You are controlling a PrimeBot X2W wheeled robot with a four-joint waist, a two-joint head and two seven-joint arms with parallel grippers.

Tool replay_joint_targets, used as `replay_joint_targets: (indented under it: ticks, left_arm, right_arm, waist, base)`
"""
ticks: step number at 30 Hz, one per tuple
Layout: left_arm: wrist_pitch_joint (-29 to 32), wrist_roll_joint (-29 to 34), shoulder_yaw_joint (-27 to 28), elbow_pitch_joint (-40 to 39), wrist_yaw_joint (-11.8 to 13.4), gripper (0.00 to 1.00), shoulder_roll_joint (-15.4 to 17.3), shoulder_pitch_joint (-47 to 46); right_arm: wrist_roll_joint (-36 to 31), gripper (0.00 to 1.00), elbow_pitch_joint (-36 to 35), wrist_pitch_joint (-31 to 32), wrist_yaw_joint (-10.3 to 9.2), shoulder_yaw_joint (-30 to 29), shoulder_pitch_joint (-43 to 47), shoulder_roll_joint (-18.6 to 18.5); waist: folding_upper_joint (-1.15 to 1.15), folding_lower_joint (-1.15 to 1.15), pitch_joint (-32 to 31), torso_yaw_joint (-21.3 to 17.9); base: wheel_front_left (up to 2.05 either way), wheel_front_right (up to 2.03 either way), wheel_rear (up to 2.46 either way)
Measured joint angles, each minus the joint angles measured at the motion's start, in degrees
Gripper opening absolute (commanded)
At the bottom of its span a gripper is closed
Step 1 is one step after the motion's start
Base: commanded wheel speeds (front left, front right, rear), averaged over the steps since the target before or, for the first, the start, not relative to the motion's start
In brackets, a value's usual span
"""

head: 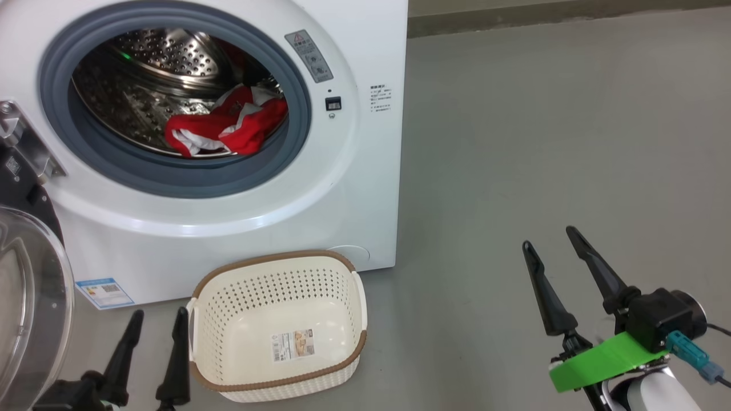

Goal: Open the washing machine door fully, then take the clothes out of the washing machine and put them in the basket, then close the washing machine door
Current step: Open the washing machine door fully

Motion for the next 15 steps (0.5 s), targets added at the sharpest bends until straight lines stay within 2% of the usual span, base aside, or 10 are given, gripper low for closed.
replay_joint_targets:
  ticks: [15]
  left_arm:
    - [-0.24,1.9,1.69,0.64,-0.92,1.0,-1.13,3.6]
  right_arm:
    - [0.34,1.0,0.44,0.0,0.0,-1.09,3.19,-0.14]
  waist:
    - [0.0,0.0,-2.32,-0.49]
  base:
    - [0.0,0.0,0.0]
